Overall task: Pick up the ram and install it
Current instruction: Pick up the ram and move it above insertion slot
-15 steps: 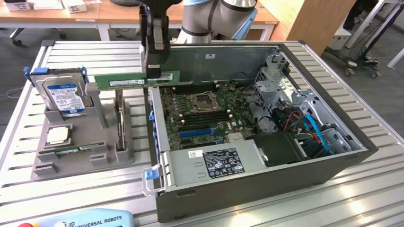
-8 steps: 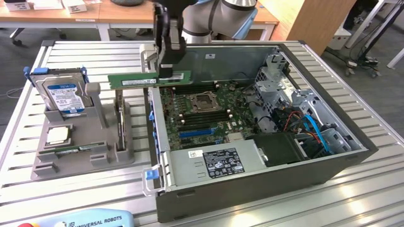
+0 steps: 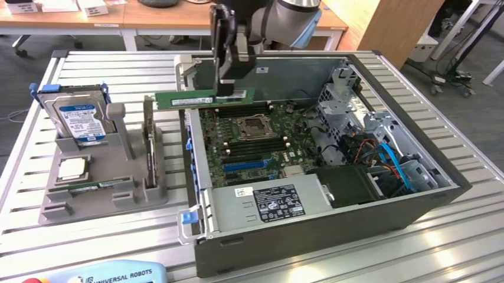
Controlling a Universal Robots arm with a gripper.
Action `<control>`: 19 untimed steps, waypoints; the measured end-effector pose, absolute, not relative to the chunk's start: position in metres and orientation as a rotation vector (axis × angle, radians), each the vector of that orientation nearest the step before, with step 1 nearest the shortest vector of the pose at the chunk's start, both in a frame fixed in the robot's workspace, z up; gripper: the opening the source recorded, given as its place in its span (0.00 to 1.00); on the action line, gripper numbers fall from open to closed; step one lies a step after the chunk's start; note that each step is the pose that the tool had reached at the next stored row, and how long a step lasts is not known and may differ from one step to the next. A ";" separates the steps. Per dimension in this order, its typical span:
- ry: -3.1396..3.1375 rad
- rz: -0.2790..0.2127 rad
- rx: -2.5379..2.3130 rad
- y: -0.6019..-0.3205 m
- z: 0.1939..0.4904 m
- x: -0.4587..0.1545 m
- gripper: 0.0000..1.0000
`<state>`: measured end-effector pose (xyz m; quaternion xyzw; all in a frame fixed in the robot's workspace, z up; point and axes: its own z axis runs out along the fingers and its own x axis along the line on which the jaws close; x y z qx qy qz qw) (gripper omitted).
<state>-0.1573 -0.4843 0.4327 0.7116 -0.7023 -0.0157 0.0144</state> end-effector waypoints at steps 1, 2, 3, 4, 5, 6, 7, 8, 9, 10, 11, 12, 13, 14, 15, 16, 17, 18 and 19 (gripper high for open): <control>-2.186 -0.049 2.215 -0.484 0.433 -0.154 0.11; -2.186 -0.049 2.215 -0.484 0.433 -0.150 0.11; -2.186 -0.049 2.216 -0.484 0.433 -0.146 0.11; -2.185 -0.049 2.216 -0.484 0.433 -0.141 0.11; -2.185 -0.049 2.216 -0.484 0.433 -0.138 0.11; -2.185 -0.049 2.216 -0.484 0.432 -0.134 0.11; -2.185 -0.049 2.216 -0.484 0.432 -0.130 0.11; -2.185 -0.049 2.216 -0.484 0.432 -0.126 0.11; -2.184 -0.049 2.216 -0.484 0.432 -0.123 0.11; -2.184 -0.049 2.216 -0.484 0.432 -0.119 0.11; -2.184 -0.049 2.216 -0.484 0.432 -0.116 0.11; -2.184 -0.049 2.217 -0.484 0.432 -0.112 0.11; -2.184 -0.050 2.217 -0.484 0.432 -0.109 0.11; -2.184 -0.050 2.217 -0.484 0.432 -0.106 0.11; -2.184 -0.050 2.217 -0.484 0.432 -0.103 0.11; -2.184 -0.050 2.217 -0.484 0.432 -0.100 0.11; -2.184 -0.050 2.217 -0.484 0.432 -0.096 0.11; -2.184 -0.050 2.217 -0.484 0.432 -0.093 0.11; -2.184 -0.050 2.217 -0.484 0.432 -0.089 0.11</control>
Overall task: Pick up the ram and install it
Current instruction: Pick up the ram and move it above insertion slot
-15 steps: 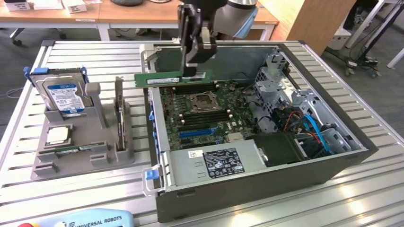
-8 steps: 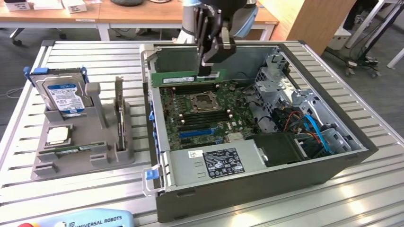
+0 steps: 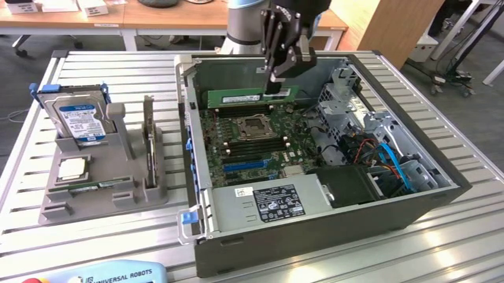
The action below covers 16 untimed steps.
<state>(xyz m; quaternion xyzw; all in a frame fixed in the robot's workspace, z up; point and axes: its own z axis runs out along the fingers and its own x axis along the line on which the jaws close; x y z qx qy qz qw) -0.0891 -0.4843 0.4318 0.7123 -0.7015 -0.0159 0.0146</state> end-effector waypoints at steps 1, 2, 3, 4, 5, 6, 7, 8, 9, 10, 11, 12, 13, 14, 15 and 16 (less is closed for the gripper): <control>-2.184 -0.050 2.217 -0.484 0.432 -0.086 0.11; -2.183 -0.050 2.217 -0.484 0.432 -0.082 0.11; -2.183 -0.050 2.218 -0.484 0.432 -0.079 0.11; -2.183 -0.050 2.218 -0.484 0.432 -0.075 0.11; -2.183 -0.050 2.218 -0.484 0.432 -0.072 0.11; -2.183 -0.050 2.218 -0.484 0.432 -0.069 0.11; -2.183 -0.050 2.218 -0.484 0.432 -0.066 0.11; -2.183 -0.050 2.218 -0.484 0.432 -0.063 0.11; -2.182 -0.050 2.218 -0.484 0.432 -0.061 0.11; -2.182 -0.050 2.218 -0.484 0.432 -0.058 0.11; -2.182 -0.050 2.218 -0.484 0.432 -0.055 0.11; -2.182 -0.050 2.218 -0.484 0.432 -0.053 0.11; -2.182 -0.050 2.218 -0.484 0.432 -0.052 0.11; -2.182 -0.050 2.218 -0.484 0.432 -0.052 0.11; -2.182 -0.050 2.218 -0.484 0.431 -0.052 0.11; -2.182 -0.050 2.218 -0.484 0.431 -0.052 0.11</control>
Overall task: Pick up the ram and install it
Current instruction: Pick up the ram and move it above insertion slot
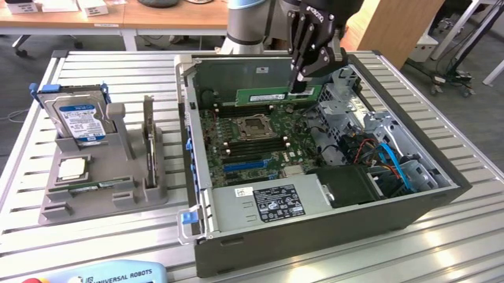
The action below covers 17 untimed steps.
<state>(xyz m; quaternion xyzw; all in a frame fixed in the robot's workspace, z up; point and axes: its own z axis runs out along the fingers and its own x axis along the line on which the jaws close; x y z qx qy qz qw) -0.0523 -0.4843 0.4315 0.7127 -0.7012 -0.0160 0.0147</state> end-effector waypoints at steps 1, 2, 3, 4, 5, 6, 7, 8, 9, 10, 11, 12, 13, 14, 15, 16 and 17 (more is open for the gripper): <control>-2.182 -0.050 2.218 -0.484 0.431 -0.052 0.11; -2.182 -0.050 2.218 -0.483 0.431 -0.052 0.11; -2.183 -0.050 2.218 -0.481 0.431 -0.052 0.11; -2.183 -0.050 2.218 -0.479 0.431 -0.052 0.11; -2.183 -0.050 2.218 -0.477 0.431 -0.052 0.11; -2.183 -0.050 2.218 -0.474 0.431 -0.052 0.11; -2.183 -0.050 2.217 -0.472 0.431 -0.052 0.11; -2.183 -0.050 2.217 -0.469 0.431 -0.052 0.11; -2.184 -0.050 2.217 -0.467 0.430 -0.052 0.11; -2.184 -0.050 2.217 -0.464 0.430 -0.052 0.11; -2.184 -0.050 2.217 -0.462 0.430 -0.052 0.11; -2.184 -0.050 2.216 -0.460 0.430 -0.052 0.11; -2.185 -0.050 2.216 -0.459 0.430 -0.052 0.11; -2.185 -0.050 2.216 -0.457 0.430 -0.052 0.11; -2.185 -0.050 2.216 -0.455 0.430 -0.052 0.11; -2.185 -0.050 2.215 -0.453 0.429 -0.052 0.11; -2.186 -0.050 2.215 -0.450 0.429 -0.052 0.11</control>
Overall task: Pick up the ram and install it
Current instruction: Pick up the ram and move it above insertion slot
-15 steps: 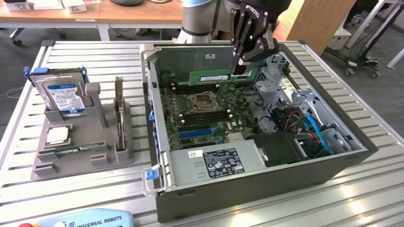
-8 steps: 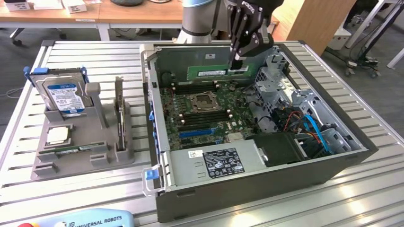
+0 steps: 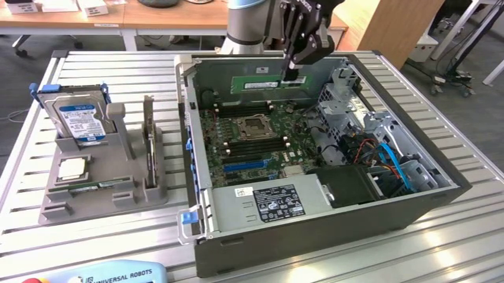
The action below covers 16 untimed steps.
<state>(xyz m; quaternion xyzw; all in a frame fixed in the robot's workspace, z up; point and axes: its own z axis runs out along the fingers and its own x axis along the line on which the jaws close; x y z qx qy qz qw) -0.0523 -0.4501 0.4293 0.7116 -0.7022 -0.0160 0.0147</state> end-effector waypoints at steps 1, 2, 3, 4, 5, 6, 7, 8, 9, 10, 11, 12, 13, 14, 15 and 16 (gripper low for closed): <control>-2.186 -0.050 2.215 -0.448 0.429 -0.052 0.11; -2.186 -0.050 2.214 -0.445 0.429 -0.052 0.11; -2.186 -0.050 2.214 -0.443 0.429 -0.052 0.11; -2.187 -0.050 2.214 -0.440 0.429 -0.052 0.11; -2.187 -0.050 2.214 -0.438 0.429 -0.052 0.11; -2.187 -0.050 2.214 -0.435 0.428 -0.052 0.11; -2.187 -0.050 2.214 -0.433 0.428 -0.052 0.11; -2.187 -0.050 2.214 -0.430 0.428 -0.052 0.11; -2.187 -0.050 2.213 -0.428 0.428 -0.052 0.11; -2.187 -0.050 2.213 -0.427 0.428 -0.052 0.11; -2.187 -0.050 2.213 -0.427 0.428 -0.052 0.11; -2.187 -0.050 2.213 -0.427 0.428 -0.050 0.11; -2.188 -0.050 2.213 -0.427 0.428 -0.049 0.11; -2.188 -0.050 2.213 -0.427 0.428 -0.046 0.11; -2.188 -0.050 2.213 -0.427 0.428 -0.044 0.11; -2.188 -0.050 2.213 -0.427 0.428 -0.040 0.11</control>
